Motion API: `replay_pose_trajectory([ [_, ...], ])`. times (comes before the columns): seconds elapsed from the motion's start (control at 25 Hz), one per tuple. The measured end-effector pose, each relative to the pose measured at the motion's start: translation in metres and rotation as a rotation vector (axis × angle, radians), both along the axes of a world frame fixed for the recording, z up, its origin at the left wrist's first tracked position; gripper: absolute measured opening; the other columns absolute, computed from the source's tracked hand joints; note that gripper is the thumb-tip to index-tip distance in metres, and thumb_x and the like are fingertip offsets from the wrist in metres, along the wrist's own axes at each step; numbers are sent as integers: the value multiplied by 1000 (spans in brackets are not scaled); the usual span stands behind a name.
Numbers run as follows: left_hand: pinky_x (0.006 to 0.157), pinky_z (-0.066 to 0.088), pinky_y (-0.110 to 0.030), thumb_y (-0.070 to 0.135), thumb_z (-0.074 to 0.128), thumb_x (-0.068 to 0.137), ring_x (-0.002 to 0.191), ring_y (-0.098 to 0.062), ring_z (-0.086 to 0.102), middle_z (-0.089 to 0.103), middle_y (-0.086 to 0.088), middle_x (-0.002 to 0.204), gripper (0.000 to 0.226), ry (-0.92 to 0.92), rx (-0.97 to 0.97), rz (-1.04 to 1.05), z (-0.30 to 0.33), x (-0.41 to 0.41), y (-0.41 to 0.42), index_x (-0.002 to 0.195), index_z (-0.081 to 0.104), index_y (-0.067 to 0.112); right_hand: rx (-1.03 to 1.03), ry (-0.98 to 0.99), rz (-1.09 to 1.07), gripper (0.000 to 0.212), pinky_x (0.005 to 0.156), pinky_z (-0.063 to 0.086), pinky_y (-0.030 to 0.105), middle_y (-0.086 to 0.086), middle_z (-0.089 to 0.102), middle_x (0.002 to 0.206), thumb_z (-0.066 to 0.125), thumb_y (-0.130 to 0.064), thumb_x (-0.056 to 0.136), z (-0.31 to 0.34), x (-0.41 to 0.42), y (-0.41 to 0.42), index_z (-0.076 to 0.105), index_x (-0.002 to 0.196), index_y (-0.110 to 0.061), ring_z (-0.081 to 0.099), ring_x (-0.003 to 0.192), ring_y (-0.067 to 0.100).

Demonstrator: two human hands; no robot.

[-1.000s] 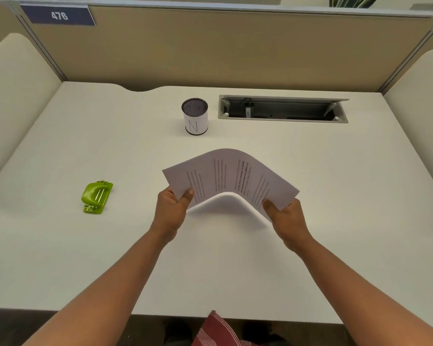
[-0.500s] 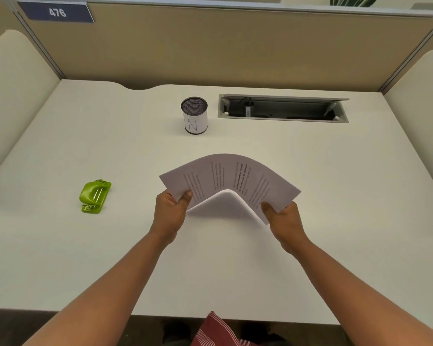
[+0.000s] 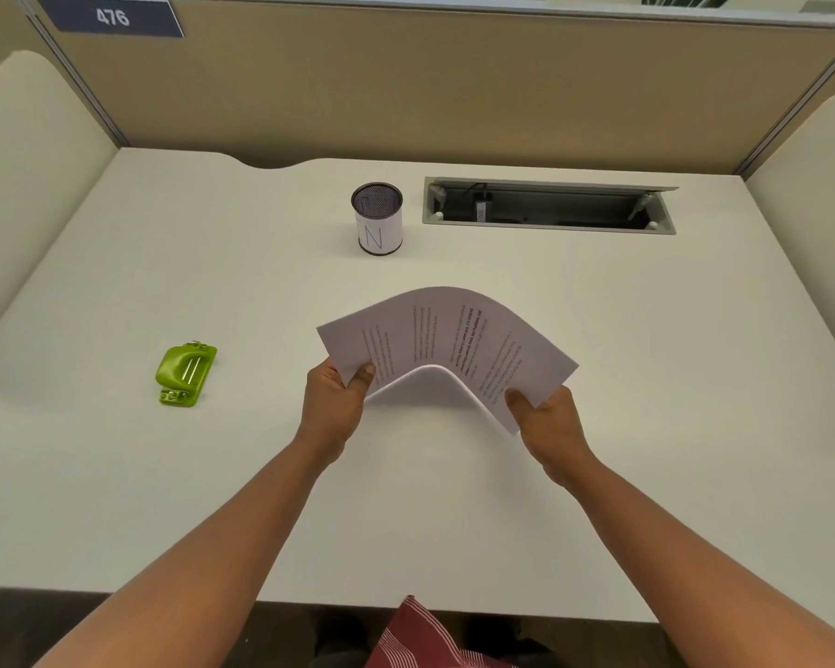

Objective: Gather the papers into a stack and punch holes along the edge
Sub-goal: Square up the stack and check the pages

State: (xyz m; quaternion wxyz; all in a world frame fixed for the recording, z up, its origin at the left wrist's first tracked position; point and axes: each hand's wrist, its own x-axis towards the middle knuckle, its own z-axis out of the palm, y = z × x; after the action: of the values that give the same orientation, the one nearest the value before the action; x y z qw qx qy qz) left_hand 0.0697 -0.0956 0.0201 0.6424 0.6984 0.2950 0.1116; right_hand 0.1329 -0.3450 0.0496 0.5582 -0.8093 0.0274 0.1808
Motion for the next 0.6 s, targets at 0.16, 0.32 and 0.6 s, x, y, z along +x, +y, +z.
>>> replay_pose_trajectory([
  [0.16,73,50,-8,14,61,100,102,-10,67,72,8,110,25,27,18,-11,1,-2,-4,124,66,12,2,1,19,38,91,55,54,-2,69,101,51,-4,97,0,-3,0,60,91,-40,65,102,28],
  [0.32,69,50,-6,17,60,101,97,-7,68,72,11,105,24,37,26,8,4,-4,-4,124,67,10,-7,6,7,37,91,55,57,2,71,101,52,-3,96,0,-2,-1,61,89,-38,66,98,28],
  [0.6,72,53,-29,14,59,100,83,-19,66,73,-4,95,13,47,399,-154,65,13,36,99,72,12,220,2,-109,31,91,59,45,0,73,111,66,1,89,18,20,-9,65,111,-21,70,107,27],
])
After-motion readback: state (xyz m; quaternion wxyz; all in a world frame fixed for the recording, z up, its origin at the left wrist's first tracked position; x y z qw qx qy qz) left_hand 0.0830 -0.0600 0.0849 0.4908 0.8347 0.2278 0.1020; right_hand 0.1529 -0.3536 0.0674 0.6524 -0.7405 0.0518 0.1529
